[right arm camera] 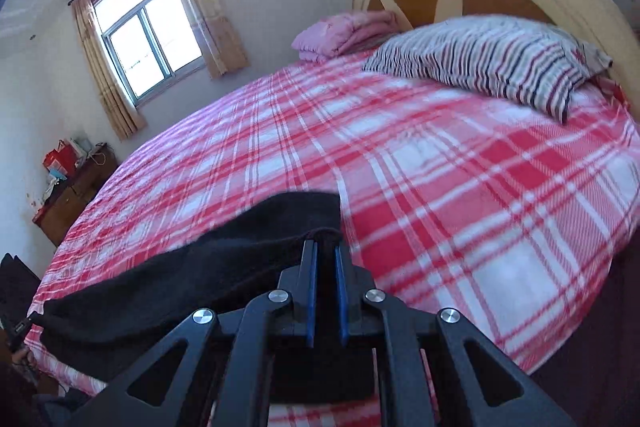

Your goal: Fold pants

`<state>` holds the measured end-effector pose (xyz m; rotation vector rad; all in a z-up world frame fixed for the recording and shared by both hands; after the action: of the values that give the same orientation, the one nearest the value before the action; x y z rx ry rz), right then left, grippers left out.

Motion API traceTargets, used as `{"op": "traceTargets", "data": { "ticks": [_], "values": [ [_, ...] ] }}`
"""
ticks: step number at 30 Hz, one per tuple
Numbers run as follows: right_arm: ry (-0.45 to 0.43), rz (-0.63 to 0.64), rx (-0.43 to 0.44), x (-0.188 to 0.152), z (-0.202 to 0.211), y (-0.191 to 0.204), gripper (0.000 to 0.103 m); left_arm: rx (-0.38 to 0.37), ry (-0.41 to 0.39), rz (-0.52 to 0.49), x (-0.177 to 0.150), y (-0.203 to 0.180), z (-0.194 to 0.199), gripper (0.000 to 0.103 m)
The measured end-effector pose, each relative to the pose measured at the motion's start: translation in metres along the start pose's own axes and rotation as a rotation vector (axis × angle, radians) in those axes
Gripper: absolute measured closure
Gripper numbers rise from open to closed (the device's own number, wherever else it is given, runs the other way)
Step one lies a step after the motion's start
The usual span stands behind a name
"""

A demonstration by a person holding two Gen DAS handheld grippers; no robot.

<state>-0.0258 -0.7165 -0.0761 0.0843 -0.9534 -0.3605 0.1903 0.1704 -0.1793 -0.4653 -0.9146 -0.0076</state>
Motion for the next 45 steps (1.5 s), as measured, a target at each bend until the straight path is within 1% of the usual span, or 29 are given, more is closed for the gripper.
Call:
{"op": "traceTargets", "data": {
  "ticks": [2, 5, 7, 9, 10, 11, 12, 13, 15, 17, 18, 19, 21, 23, 26, 27, 29, 30, 31, 33, 34, 35, 36, 38, 39, 40, 41, 43, 45],
  "values": [
    [0.000, -0.021, -0.009, -0.005, 0.003, -0.006, 0.094, 0.012, 0.000, -0.020, -0.005, 0.001, 0.003, 0.088],
    [-0.007, -0.026, -0.074, -0.008, 0.018, -0.014, 0.094, 0.057, -0.009, -0.042, -0.005, 0.009, 0.012, 0.087],
    [-0.028, 0.005, -0.133, -0.006, 0.032, -0.010, 0.093, 0.086, -0.017, -0.053, -0.003, 0.015, 0.022, 0.087],
    [-0.062, 0.069, -0.156, 0.000, 0.049, 0.009, 0.093, 0.108, -0.020, -0.056, -0.004, 0.020, 0.031, 0.087],
    [-0.081, 0.115, -0.149, 0.004, 0.057, 0.026, 0.086, 0.123, -0.019, -0.057, -0.005, 0.021, 0.036, 0.087],
    [-0.091, 0.156, -0.126, 0.006, 0.061, 0.046, 0.066, 0.121, -0.018, -0.057, -0.008, 0.023, 0.039, 0.087],
    [-0.094, 0.183, -0.102, 0.008, 0.063, 0.062, 0.052, 0.111, -0.011, -0.052, -0.010, 0.022, 0.040, 0.087],
    [-0.109, 0.224, -0.059, 0.009, 0.065, 0.088, 0.028, 0.093, 0.001, -0.046, -0.014, 0.020, 0.040, 0.087],
    [-0.134, 0.323, 0.025, 0.005, 0.063, 0.140, 0.026, 0.066, 0.011, -0.055, -0.019, 0.011, 0.038, 0.087],
    [-0.091, 0.451, 0.067, -0.007, 0.049, 0.195, 0.026, 0.048, 0.020, -0.068, -0.022, 0.001, 0.031, 0.085],
    [-0.066, 0.521, 0.076, -0.016, 0.040, 0.223, 0.026, 0.037, 0.029, -0.071, -0.024, -0.003, 0.027, 0.081],
    [-0.041, 0.596, 0.106, -0.029, 0.029, 0.255, 0.026, 0.033, 0.044, -0.077, -0.026, -0.007, 0.022, 0.076],
    [0.007, 0.689, 0.199, -0.053, 0.015, 0.301, 0.026, 0.029, 0.051, -0.083, -0.029, -0.011, 0.018, 0.070],
    [0.050, 0.784, 0.273, -0.080, -0.001, 0.344, 0.026, 0.038, 0.059, -0.070, -0.031, -0.009, 0.013, 0.070],
    [0.086, 0.934, 0.317, -0.121, -0.024, 0.397, 0.026, 0.022, 0.068, -0.044, -0.035, -0.009, 0.011, 0.070],
    [0.096, 0.968, 0.328, -0.132, -0.030, 0.408, 0.026, 0.021, 0.078, -0.050, -0.036, -0.009, 0.010, 0.072],
    [0.132, 1.038, 0.345, -0.155, -0.044, 0.430, 0.026, 0.016, 0.090, -0.064, -0.038, -0.012, 0.009, 0.091],
    [0.142, 1.057, 0.345, -0.162, -0.049, 0.435, 0.026, 0.014, 0.108, -0.074, -0.040, -0.013, 0.006, 0.096],
    [0.158, 1.085, 0.346, -0.171, -0.055, 0.442, 0.027, 0.017, 0.113, -0.079, -0.041, -0.013, 0.006, 0.096],
    [0.179, 1.128, 0.343, -0.184, -0.061, 0.449, 0.031, 0.020, 0.107, -0.081, -0.041, -0.014, 0.008, 0.098],
    [0.179, 1.150, 0.325, -0.187, -0.067, 0.452, 0.036, 0.022, 0.107, -0.079, -0.041, -0.014, 0.009, 0.099],
    [0.181, 1.178, 0.297, -0.192, -0.073, 0.453, 0.045, 0.019, 0.111, -0.068, -0.040, -0.014, 0.009, 0.099],
    [0.191, 1.190, 0.287, -0.194, -0.076, 0.455, 0.050, 0.008, 0.117, -0.041, -0.038, -0.013, 0.010, 0.100],
    [0.217, 1.154, 0.321, -0.192, -0.077, 0.454, 0.068, -0.002, 0.130, -0.002, -0.037, -0.010, 0.009, 0.100],
    [0.234, 1.129, 0.333, -0.189, -0.076, 0.452, 0.074, -0.016, 0.128, 0.017, -0.036, -0.008, 0.009, 0.101],
    [0.241, 1.114, 0.335, -0.186, -0.077, 0.452, 0.087, -0.032, 0.124, 0.037, -0.034, -0.007, 0.009, 0.101],
    [0.241, 1.107, 0.337, -0.183, -0.075, 0.452, 0.095, -0.047, 0.119, 0.052, -0.033, -0.006, 0.010, 0.102],
    [0.236, 1.093, 0.351, -0.177, -0.067, 0.455, 0.099, -0.080, 0.105, 0.082, -0.029, -0.006, 0.015, 0.102],
    [0.219, 1.078, 0.365, -0.172, -0.051, 0.458, 0.099, -0.109, 0.086, 0.107, -0.022, -0.006, 0.022, 0.102]
  ]
}}
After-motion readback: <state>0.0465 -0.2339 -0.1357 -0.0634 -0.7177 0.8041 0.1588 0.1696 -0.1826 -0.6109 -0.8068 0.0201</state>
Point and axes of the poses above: each gripper's, at about its wrist camera, not at the fingertips, and z roughly against the way its jaws point, y to its left, x to its top, the point moved 7 cm from there along -z, roughly the way its jaws point, and after that the axes turned 4 degrees about z, right-handed, at the moved point
